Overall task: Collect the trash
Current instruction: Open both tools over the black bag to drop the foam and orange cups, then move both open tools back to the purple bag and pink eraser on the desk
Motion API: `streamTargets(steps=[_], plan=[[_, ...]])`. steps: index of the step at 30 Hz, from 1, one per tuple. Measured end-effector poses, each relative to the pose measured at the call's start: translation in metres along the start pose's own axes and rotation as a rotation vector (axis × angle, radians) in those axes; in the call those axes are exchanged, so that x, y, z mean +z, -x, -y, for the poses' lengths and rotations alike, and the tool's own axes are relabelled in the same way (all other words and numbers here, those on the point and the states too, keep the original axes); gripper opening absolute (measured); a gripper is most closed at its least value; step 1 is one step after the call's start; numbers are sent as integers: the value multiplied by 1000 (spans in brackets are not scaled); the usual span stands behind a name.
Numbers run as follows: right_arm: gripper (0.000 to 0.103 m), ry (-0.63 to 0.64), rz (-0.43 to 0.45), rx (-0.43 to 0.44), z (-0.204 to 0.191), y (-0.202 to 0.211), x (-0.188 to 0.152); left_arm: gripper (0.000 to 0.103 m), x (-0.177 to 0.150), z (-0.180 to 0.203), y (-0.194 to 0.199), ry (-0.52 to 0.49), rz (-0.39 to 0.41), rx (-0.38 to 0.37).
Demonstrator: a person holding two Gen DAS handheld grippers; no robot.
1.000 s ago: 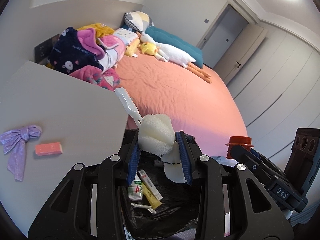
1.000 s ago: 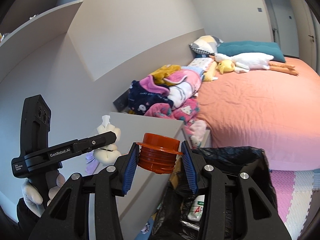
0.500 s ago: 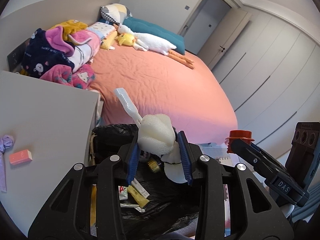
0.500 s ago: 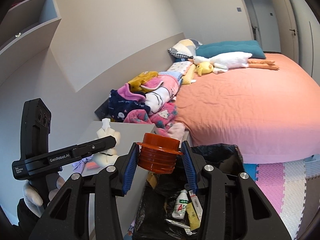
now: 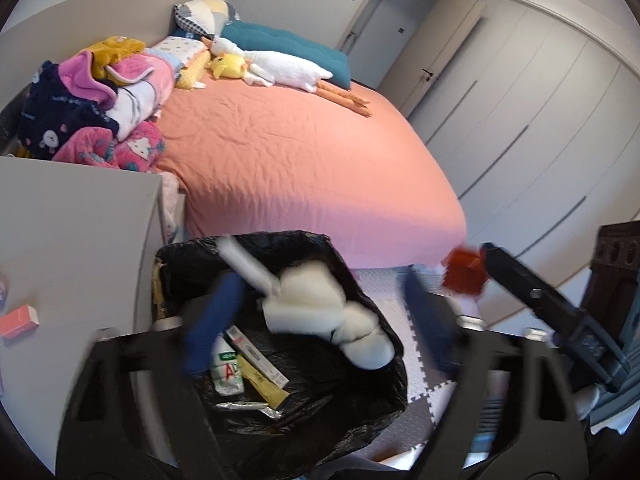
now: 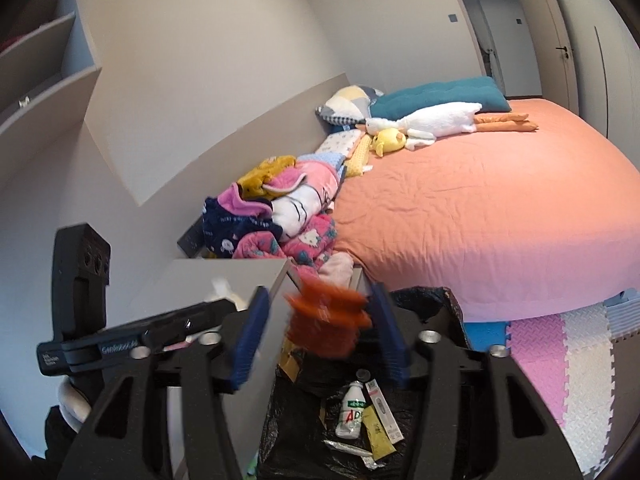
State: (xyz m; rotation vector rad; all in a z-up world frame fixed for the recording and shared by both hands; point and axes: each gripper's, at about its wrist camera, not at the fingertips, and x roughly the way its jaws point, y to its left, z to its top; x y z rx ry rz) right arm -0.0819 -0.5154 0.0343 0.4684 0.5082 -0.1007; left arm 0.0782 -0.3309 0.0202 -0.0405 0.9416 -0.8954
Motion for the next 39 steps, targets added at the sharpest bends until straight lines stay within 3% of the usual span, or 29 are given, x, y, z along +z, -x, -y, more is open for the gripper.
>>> streamTargets(steps=[1, 3, 11, 21, 39], plan=[[79, -3, 21, -13, 1, 5, 1, 97, 0, 1, 0, -1, 11, 17], [85, -8, 49, -25, 2, 11, 3, 97, 2, 1, -1, -1, 10, 26], [86, 12, 87, -55, 1, 14, 7, 97, 2, -3, 2, 7, 18, 30], [87, 44, 64, -14, -12, 2, 8, 97, -1, -15, 14, 28, 47, 63], [86, 176, -73, 154, -104, -70, -7, 97, -23, -103, 73, 167, 107, 218]])
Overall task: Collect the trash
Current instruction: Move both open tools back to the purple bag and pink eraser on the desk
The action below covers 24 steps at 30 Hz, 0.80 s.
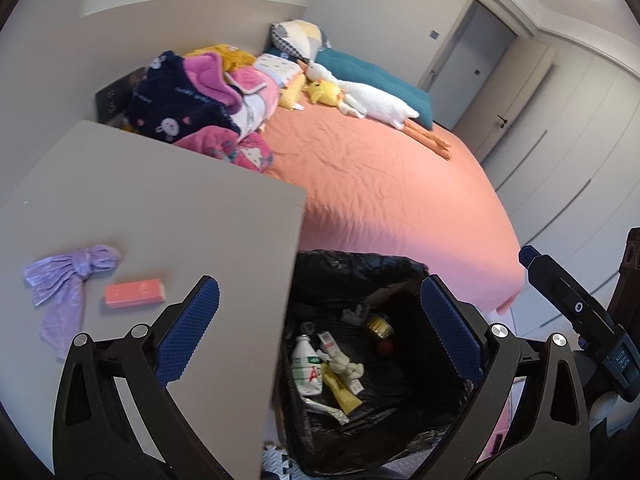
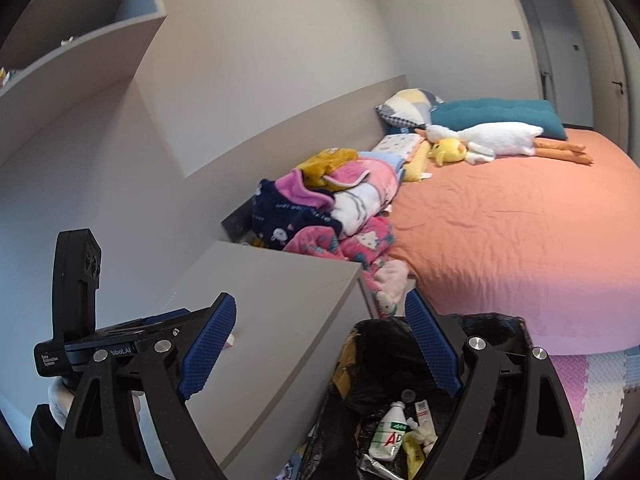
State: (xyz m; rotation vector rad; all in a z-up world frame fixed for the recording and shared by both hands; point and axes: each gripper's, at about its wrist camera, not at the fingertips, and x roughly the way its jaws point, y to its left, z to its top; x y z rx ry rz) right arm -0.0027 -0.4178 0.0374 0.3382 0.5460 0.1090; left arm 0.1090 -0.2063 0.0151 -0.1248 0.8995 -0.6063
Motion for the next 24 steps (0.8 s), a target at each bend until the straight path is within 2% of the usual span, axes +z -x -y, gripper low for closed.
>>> streamTargets(steps=[10, 24], plan=[[87, 83, -85, 95, -49, -51, -8, 97, -7, -59, 19, 59, 31, 108], [86, 210, -237, 188, -101, -127, -30, 97, -20, -149, 26, 127, 5, 231]])
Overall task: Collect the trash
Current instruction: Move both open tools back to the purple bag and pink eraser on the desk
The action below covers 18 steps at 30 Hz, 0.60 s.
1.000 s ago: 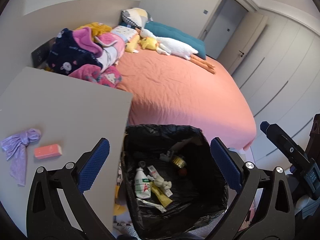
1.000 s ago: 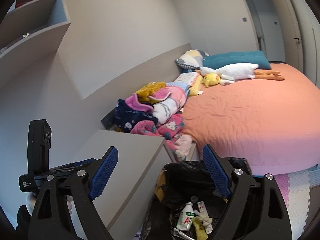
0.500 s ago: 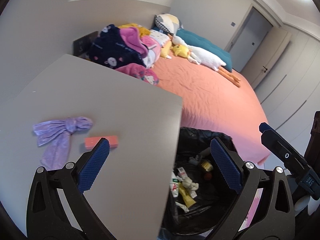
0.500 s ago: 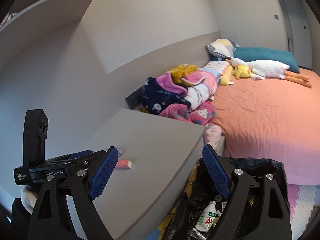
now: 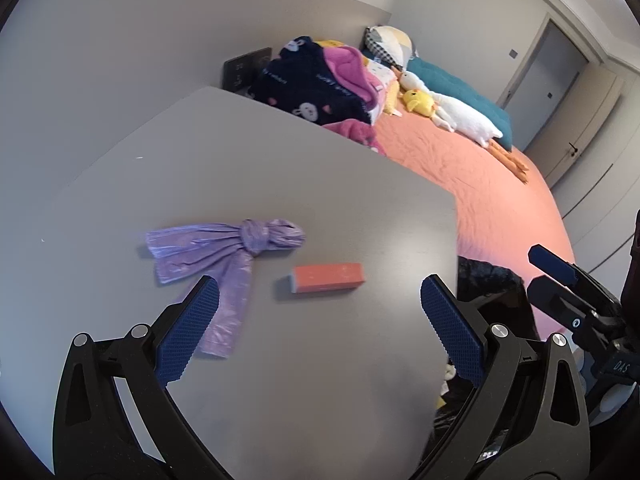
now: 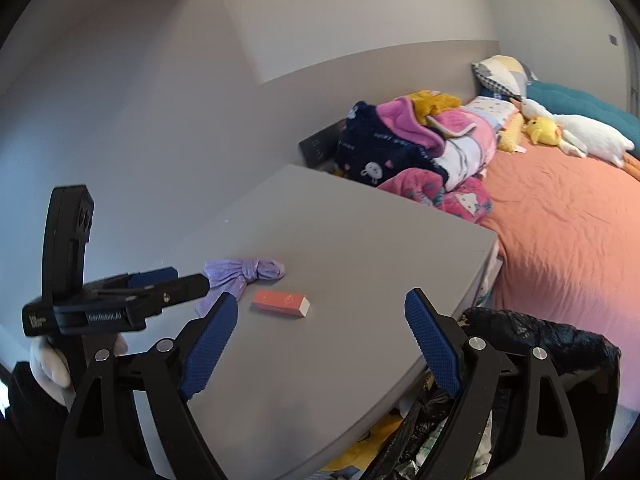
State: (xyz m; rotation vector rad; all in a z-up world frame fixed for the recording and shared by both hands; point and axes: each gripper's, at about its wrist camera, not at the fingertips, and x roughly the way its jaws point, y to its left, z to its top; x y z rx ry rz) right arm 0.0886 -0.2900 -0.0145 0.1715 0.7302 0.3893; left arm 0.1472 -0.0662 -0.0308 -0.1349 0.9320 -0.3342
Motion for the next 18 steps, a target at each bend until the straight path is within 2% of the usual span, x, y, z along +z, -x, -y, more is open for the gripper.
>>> streamTargets(steps=[7, 18], plan=[[86, 62, -85, 8, -16, -40, 0, 97, -4, -28, -11, 16, -25, 16], [86, 221, -226, 23, -42, -118, -1, 97, 2, -60, -40, -48, -85, 39]])
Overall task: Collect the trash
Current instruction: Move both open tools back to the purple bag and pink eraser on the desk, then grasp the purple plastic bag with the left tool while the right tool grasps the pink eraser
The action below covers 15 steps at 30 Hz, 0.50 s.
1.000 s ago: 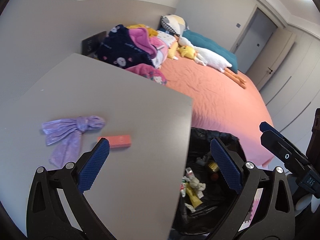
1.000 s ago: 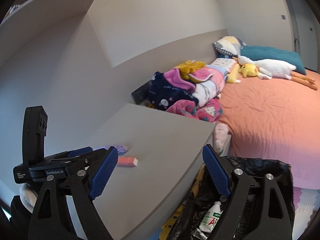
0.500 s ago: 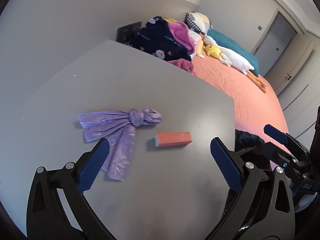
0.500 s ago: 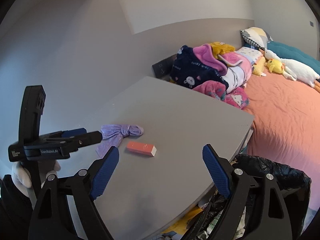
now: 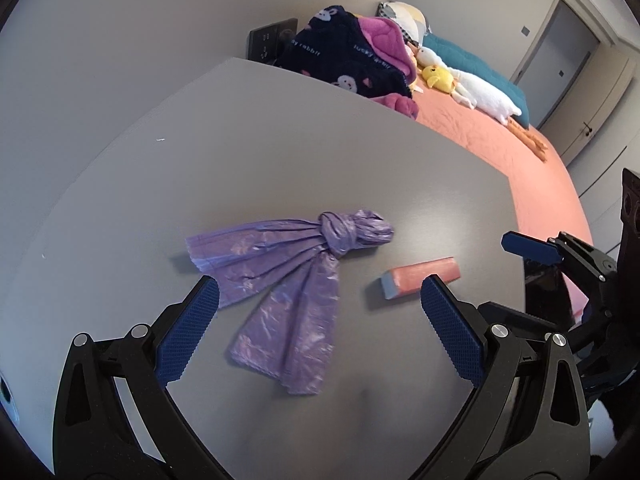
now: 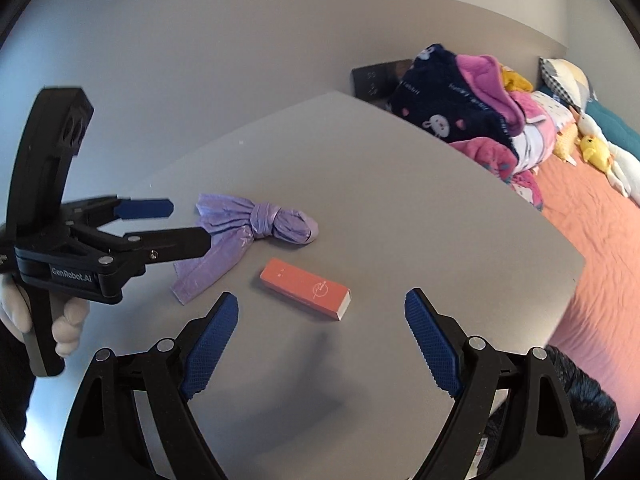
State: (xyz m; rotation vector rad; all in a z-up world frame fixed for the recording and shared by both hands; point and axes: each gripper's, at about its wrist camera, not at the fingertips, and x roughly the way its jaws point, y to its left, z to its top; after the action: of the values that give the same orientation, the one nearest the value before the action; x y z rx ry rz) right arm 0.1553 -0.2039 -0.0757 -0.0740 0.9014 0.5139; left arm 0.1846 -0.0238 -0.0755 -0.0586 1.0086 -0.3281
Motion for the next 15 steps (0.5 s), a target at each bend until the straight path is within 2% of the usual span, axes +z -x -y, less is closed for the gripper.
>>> streamTargets(steps=[8, 11, 15], plan=[[86, 92, -48, -40, -6, -34, 5, 97, 6, -16, -31, -41, -58, 8], [80, 120, -54, -54, -7, -42, 7, 97, 6, -17, -39, -64, -71, -4], [66, 139, -75, -55, -9, -51, 7, 97, 6, -16, -46, -95, -79, 17]])
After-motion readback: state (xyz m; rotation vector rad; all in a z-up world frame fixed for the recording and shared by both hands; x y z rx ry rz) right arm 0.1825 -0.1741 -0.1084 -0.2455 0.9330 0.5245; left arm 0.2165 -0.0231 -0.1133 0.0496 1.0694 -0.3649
